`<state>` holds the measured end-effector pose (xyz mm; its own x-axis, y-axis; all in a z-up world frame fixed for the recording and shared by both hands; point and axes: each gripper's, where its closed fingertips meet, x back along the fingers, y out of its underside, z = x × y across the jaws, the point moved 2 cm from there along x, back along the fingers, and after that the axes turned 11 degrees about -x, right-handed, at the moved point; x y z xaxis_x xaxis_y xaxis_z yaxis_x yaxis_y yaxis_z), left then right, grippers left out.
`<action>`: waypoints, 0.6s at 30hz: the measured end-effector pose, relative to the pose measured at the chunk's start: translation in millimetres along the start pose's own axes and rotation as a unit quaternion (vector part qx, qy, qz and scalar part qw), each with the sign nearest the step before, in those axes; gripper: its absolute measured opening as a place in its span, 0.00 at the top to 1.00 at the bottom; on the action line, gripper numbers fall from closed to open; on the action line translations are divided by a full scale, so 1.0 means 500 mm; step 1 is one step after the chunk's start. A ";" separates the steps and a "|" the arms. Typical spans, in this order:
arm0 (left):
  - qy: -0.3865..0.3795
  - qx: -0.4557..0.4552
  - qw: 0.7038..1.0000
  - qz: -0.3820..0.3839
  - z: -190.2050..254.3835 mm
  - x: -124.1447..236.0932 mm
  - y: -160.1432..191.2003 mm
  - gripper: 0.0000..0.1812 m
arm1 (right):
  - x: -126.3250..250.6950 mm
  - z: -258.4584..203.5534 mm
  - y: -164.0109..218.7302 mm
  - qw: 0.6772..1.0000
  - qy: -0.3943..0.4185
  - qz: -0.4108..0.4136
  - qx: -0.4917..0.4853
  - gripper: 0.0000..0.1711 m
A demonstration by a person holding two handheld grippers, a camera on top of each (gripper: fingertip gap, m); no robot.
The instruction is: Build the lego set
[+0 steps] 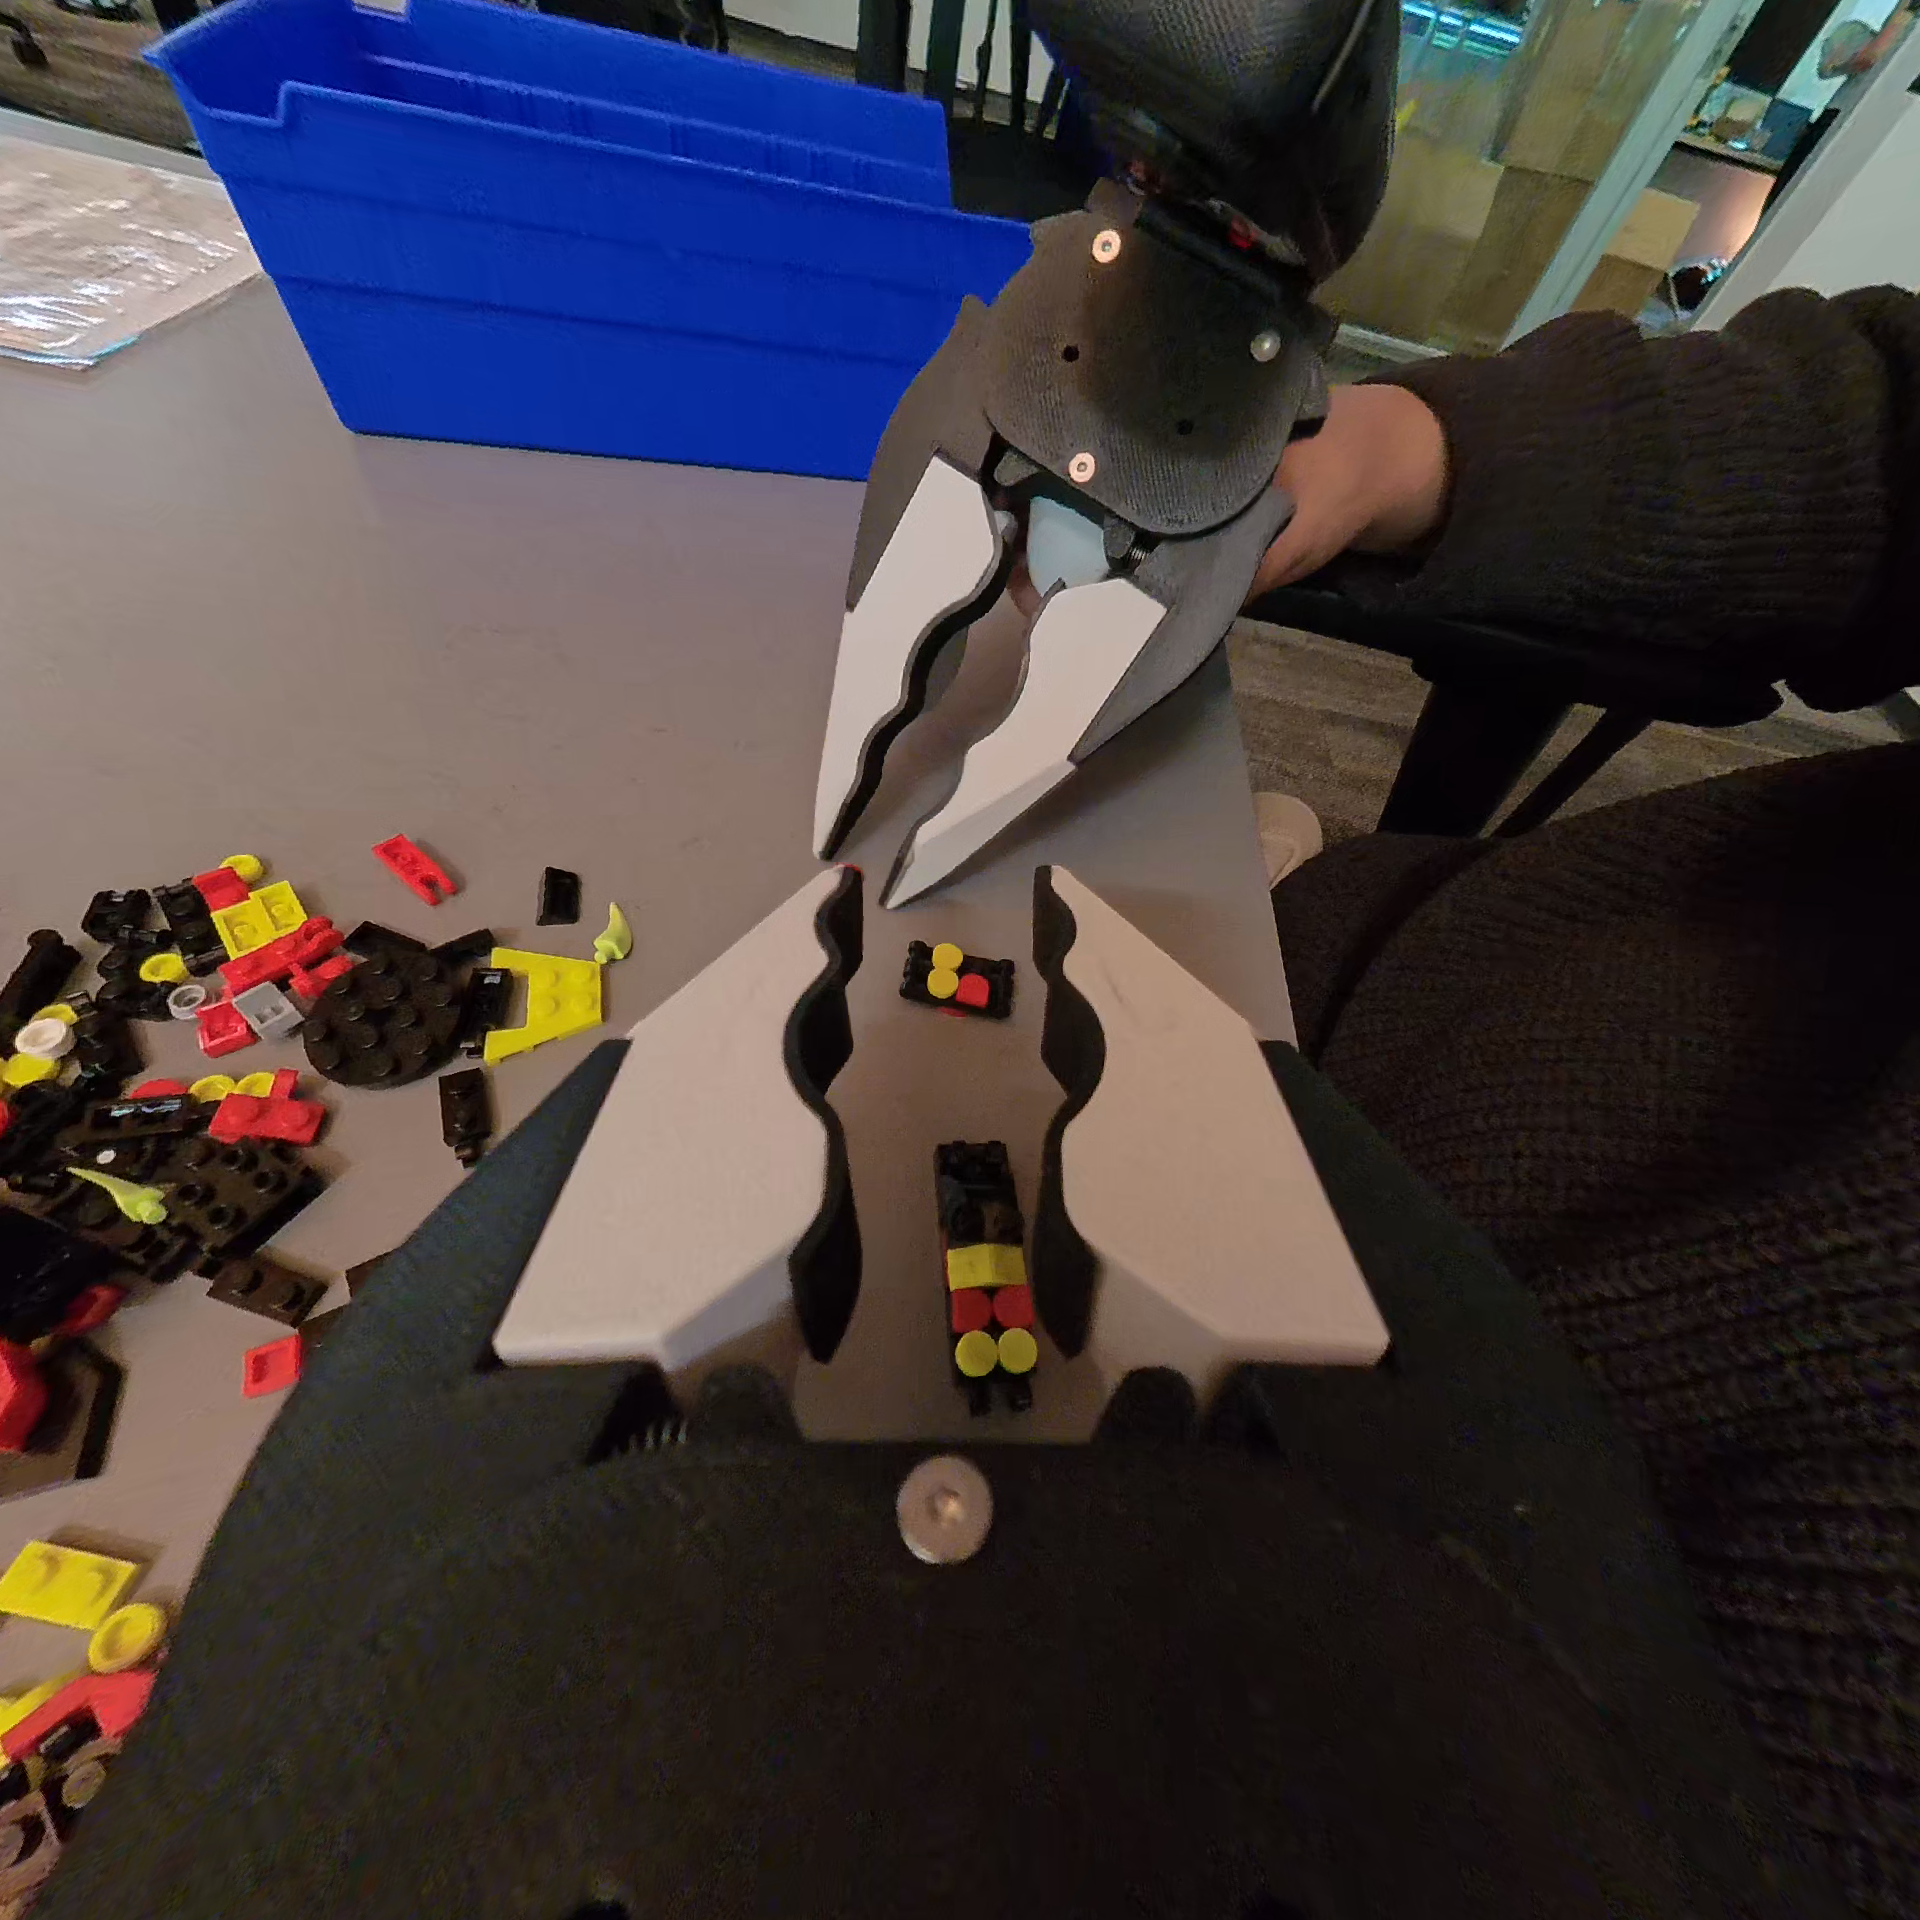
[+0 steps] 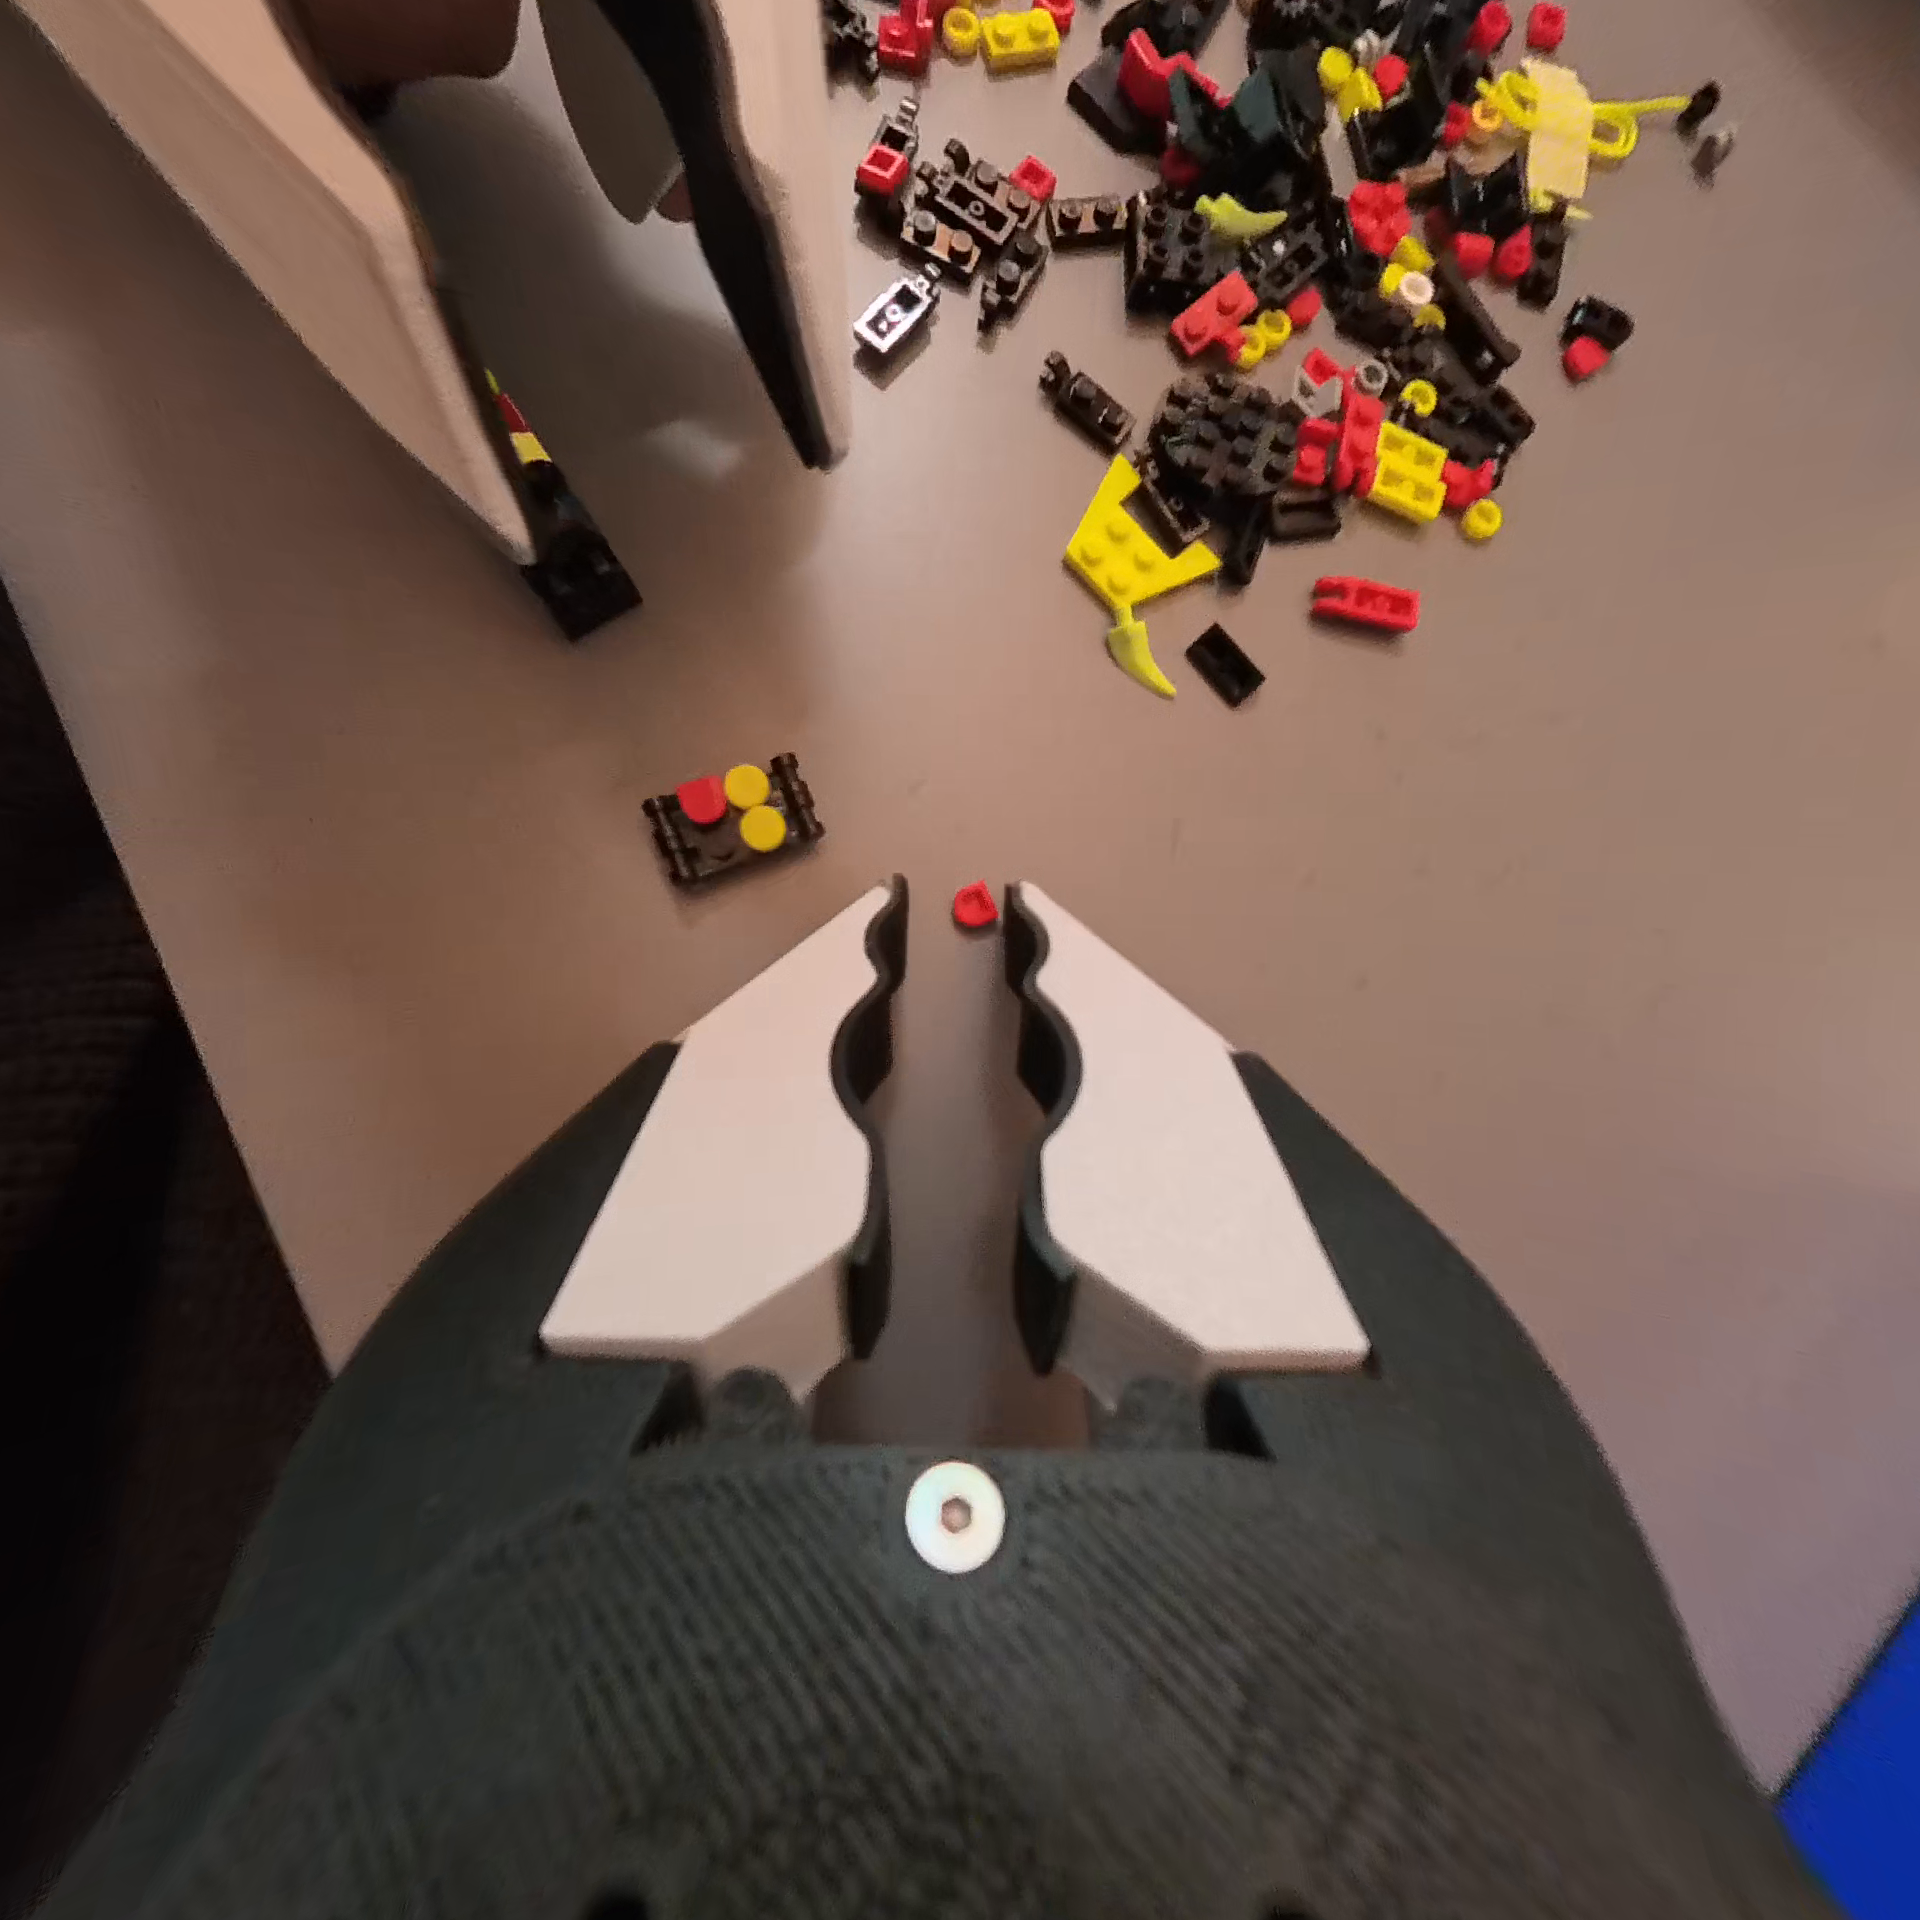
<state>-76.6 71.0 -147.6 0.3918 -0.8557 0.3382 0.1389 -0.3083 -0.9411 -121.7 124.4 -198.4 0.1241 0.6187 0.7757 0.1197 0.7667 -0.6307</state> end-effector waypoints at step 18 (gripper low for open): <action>0.001 -0.014 1.000 -0.004 0.004 -0.001 0.001 0.83 | 0.054 0.021 -0.026 0.993 -0.047 0.079 -0.076 1.00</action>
<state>-74.9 72.4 -148.1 0.3886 -0.8541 0.3456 0.1162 -0.3266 -0.9380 -130.1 133.0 -168.9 0.0609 0.7476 0.6613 0.2549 0.6289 -0.7345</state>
